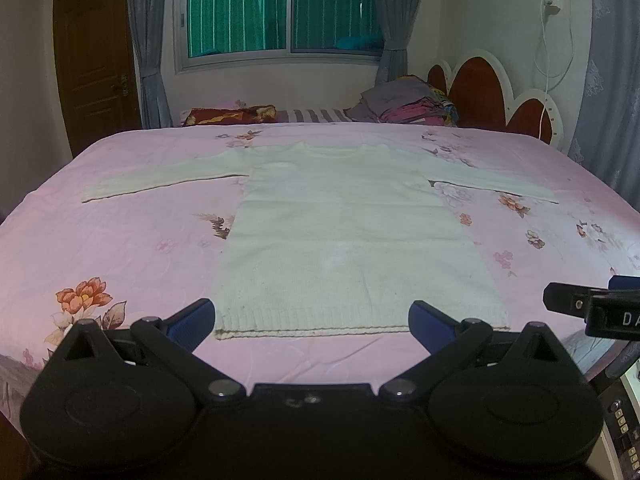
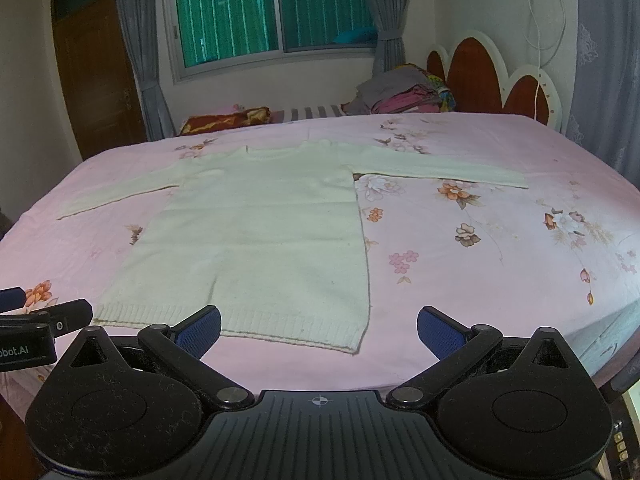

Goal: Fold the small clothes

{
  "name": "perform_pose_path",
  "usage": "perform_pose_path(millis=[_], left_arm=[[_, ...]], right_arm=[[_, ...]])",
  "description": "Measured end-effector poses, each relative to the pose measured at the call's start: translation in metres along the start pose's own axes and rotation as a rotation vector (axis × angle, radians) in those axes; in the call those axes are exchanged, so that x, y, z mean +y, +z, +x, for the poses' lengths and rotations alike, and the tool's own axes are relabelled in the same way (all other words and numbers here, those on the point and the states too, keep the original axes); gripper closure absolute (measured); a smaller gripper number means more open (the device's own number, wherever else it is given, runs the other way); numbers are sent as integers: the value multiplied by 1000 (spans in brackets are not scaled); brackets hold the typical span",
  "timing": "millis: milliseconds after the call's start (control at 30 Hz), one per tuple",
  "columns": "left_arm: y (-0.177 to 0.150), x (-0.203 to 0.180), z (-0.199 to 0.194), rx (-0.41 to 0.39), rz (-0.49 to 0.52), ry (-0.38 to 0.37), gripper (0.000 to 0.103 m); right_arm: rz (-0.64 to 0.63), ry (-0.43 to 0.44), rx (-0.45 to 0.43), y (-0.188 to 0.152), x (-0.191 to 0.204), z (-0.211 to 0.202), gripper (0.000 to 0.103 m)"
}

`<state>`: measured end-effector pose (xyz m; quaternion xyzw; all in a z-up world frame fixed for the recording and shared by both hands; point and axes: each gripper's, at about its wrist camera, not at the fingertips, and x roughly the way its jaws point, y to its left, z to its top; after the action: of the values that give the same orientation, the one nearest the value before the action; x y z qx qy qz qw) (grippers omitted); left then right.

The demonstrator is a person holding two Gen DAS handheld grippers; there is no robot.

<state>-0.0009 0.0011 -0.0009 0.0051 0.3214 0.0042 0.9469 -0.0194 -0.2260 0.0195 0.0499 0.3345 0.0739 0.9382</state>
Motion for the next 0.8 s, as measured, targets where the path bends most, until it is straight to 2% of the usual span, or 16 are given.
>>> perform_pose_path(millis=[533, 800], left_arm=[[-3, 3, 1, 6, -8, -2, 0], [6, 8, 22, 14, 6, -9, 0]], right_arm=[[4, 1, 4, -2, 0, 1, 0], [18, -21, 4, 10, -5, 18, 0]])
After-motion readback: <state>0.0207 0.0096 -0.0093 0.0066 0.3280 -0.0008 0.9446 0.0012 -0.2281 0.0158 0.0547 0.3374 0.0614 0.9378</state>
